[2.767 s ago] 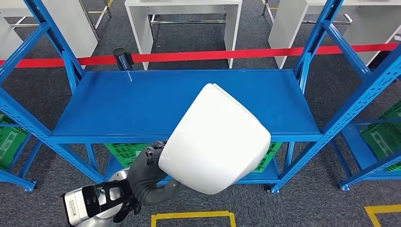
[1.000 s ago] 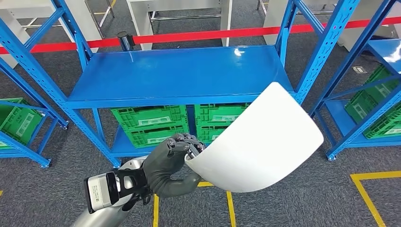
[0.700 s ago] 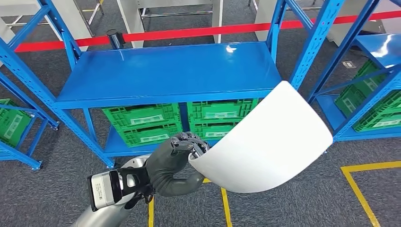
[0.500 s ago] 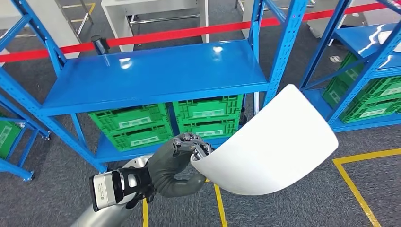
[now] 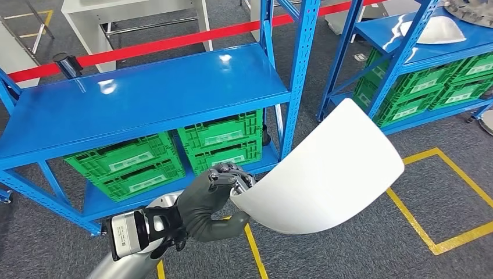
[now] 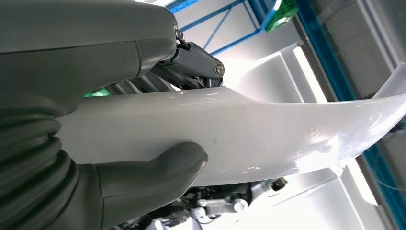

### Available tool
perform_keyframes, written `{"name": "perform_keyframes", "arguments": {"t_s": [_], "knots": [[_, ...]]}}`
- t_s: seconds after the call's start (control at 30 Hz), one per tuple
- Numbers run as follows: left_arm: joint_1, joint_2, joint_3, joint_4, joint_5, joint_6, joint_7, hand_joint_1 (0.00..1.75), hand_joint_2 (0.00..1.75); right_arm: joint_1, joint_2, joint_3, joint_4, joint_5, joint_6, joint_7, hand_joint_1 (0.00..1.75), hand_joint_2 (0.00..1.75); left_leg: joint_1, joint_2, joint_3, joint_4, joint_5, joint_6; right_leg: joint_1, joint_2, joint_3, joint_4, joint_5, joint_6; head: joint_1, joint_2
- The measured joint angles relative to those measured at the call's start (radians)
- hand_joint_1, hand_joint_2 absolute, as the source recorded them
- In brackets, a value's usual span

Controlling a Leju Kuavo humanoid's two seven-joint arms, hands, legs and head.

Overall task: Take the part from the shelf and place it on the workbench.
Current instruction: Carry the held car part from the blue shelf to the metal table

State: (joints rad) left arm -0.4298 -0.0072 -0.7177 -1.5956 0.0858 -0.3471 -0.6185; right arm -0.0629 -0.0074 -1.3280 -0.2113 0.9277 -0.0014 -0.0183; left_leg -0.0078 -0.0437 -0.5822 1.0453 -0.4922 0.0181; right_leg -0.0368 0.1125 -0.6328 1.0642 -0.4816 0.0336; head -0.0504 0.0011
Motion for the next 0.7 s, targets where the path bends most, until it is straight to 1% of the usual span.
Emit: {"name": "perform_keyframes", "arguments": {"t_s": [0.03,0.07,0.1,0.13,0.17,0.2,0.23,0.27,0.3,0.33,0.37,0.4,0.43,0.47,0.5,0.53,0.57,0.6,0.63,0.67,0.7], "knots": [[-0.001,-0.003,0.000,-0.001,0.001,0.000,0.001,1.75,1.75,0.000,0.000,0.000,0.000,0.000,-0.002,0.000,0.00,0.00,0.002,0.012,0.004,-0.012,0.007,0.003,0.003,-0.017,-0.006,0.009,-0.008,0.003,0.002,0.000],[-0.003,-0.005,0.000,-0.001,0.002,0.000,0.002,1.75,1.75,-0.001,0.000,-0.001,0.000,-0.001,-0.003,0.000,0.00,0.00,0.004,0.026,0.006,-0.023,0.014,0.007,0.006,-0.041,-0.020,0.037,-0.028,0.005,0.006,0.000],[-0.003,-0.006,-0.001,-0.001,0.003,0.000,0.003,1.75,1.75,-0.003,0.000,-0.001,0.000,-0.001,-0.004,0.001,0.00,0.00,0.004,0.040,0.006,-0.028,0.018,0.011,0.007,-0.070,-0.042,0.085,-0.058,0.005,0.009,0.000],[-0.003,-0.007,-0.001,-0.001,0.004,0.000,0.004,1.75,1.75,-0.005,0.000,-0.001,0.000,-0.001,-0.004,0.001,0.00,0.00,0.003,0.054,0.004,-0.029,0.020,0.015,0.009,-0.089,-0.069,0.144,-0.092,0.007,0.012,0.000],[-0.001,-0.007,-0.001,0.000,0.004,0.000,0.005,1.75,1.75,-0.006,0.000,-0.001,0.000,-0.002,-0.006,0.002,0.00,0.00,0.001,0.068,0.000,-0.028,0.020,0.016,0.009,-0.097,-0.093,0.199,-0.117,0.010,0.014,0.000],[0.001,-0.007,-0.001,0.001,0.004,0.000,0.006,1.75,1.75,-0.006,0.000,-0.001,0.000,-0.003,-0.008,0.004,0.00,0.00,0.000,0.082,-0.003,-0.026,0.020,0.016,0.009,-0.101,-0.104,0.232,-0.127,0.013,0.015,0.000],[0.002,-0.007,-0.002,0.002,0.004,0.000,0.006,1.75,1.75,-0.005,0.000,-0.001,0.000,-0.005,-0.010,0.005,0.00,0.00,0.000,0.096,-0.007,-0.022,0.020,0.016,0.009,-0.105,-0.096,0.230,-0.120,0.015,0.015,0.000],[0.003,-0.007,-0.002,0.002,0.004,0.000,0.006,1.75,1.75,-0.004,0.000,-0.002,0.000,-0.009,-0.014,0.006,0.00,0.00,0.000,0.109,-0.011,-0.018,0.020,0.015,0.009,-0.112,-0.069,0.191,-0.099,0.017,0.016,0.000],[0.004,-0.008,-0.002,0.002,0.004,0.000,0.006,1.75,1.75,-0.003,0.000,-0.004,0.000,-0.013,-0.019,0.006,0.00,0.00,0.000,0.121,-0.015,-0.011,0.019,0.013,0.009,-0.128,-0.026,0.126,-0.073,0.017,0.017,0.000],[0.004,-0.008,-0.002,0.002,0.004,0.000,0.006,1.75,1.75,-0.004,0.000,-0.006,0.000,-0.017,-0.023,0.007,0.00,0.00,-0.002,0.132,-0.019,-0.004,0.016,0.009,0.011,-0.147,0.009,0.065,-0.054,0.014,0.018,0.000],[0.004,-0.009,-0.002,0.001,0.004,0.000,0.006,1.75,1.75,-0.006,0.000,-0.009,0.000,-0.020,-0.027,0.008,0.00,0.00,-0.004,0.141,-0.022,0.002,0.013,0.004,0.012,-0.160,0.034,0.020,-0.041,0.009,0.018,0.000],[0.004,-0.009,-0.002,0.001,0.004,-0.001,0.006,1.75,1.75,-0.007,0.000,-0.012,0.000,-0.021,-0.030,0.012,0.00,0.00,-0.007,0.149,-0.023,0.007,0.011,-0.001,0.014,-0.167,0.046,-0.004,-0.035,0.003,0.018,0.000],[0.004,-0.010,-0.003,0.001,0.004,-0.001,0.006,1.75,1.75,-0.006,0.000,-0.015,0.000,-0.022,-0.033,0.016,0.00,0.00,-0.008,0.157,-0.022,0.008,0.011,-0.007,0.016,-0.164,0.042,-0.006,-0.034,-0.005,0.017,0.000],[0.003,-0.011,-0.003,0.001,0.004,-0.001,0.006,1.75,1.75,-0.004,0.000,-0.018,0.000,-0.023,-0.035,0.020,0.00,0.00,-0.007,0.164,-0.020,0.007,0.012,-0.012,0.016,-0.153,0.040,-0.008,-0.029,-0.012,0.016,0.000],[0.003,-0.012,-0.003,0.001,0.004,-0.002,0.007,1.75,1.75,-0.002,0.000,-0.022,0.000,-0.024,-0.036,0.024,0.00,0.00,-0.005,0.163,-0.020,0.008,0.011,-0.018,0.014,-0.145,0.038,-0.011,-0.024,-0.018,0.016,0.000],[0.002,-0.013,-0.004,0.001,0.004,-0.004,0.007,1.75,1.75,0.000,0.000,-0.024,0.000,-0.026,-0.037,0.028,0.00,0.00,-0.003,0.147,-0.023,0.017,0.001,-0.025,0.012,-0.136,0.036,-0.014,-0.019,-0.023,0.015,0.000],[0.002,-0.013,-0.004,0.001,0.004,-0.007,0.008,1.75,1.75,0.000,0.000,-0.025,0.000,-0.030,-0.037,0.033,0.00,0.00,-0.001,0.122,-0.033,0.045,-0.023,-0.033,0.008,-0.128,0.034,-0.016,-0.013,-0.029,0.014,0.000],[0.002,-0.013,-0.005,0.002,0.004,-0.009,0.009,1.75,1.75,-0.002,0.000,-0.027,0.000,-0.033,-0.037,0.037,0.00,0.00,0.003,0.091,-0.051,0.092,-0.056,-0.039,0.005,-0.119,0.030,-0.018,-0.007,-0.032,0.012,0.000],[0.002,-0.012,-0.005,0.004,0.004,-0.011,0.009,1.75,1.75,-0.003,0.000,-0.028,0.000,-0.036,-0.037,0.041,0.00,0.00,0.006,0.066,-0.074,0.154,-0.095,-0.045,0.004,-0.108,0.025,-0.018,-0.003,-0.034,0.010,0.000],[0.003,-0.011,-0.006,0.006,0.004,-0.012,0.010,1.75,1.75,-0.004,0.000,-0.029,0.000,-0.038,-0.037,0.045,0.00,0.00,0.008,0.055,-0.096,0.216,-0.127,-0.048,0.003,-0.097,0.019,-0.018,0.001,-0.033,0.009,0.000],[0.004,-0.010,-0.006,0.008,0.004,-0.014,0.011,1.75,1.75,-0.004,0.000,-0.031,0.000,-0.039,-0.037,0.050,0.00,0.00,0.010,0.051,-0.109,0.257,-0.143,-0.049,0.003,-0.085,0.014,-0.018,0.005,-0.032,0.009,0.000]]}}
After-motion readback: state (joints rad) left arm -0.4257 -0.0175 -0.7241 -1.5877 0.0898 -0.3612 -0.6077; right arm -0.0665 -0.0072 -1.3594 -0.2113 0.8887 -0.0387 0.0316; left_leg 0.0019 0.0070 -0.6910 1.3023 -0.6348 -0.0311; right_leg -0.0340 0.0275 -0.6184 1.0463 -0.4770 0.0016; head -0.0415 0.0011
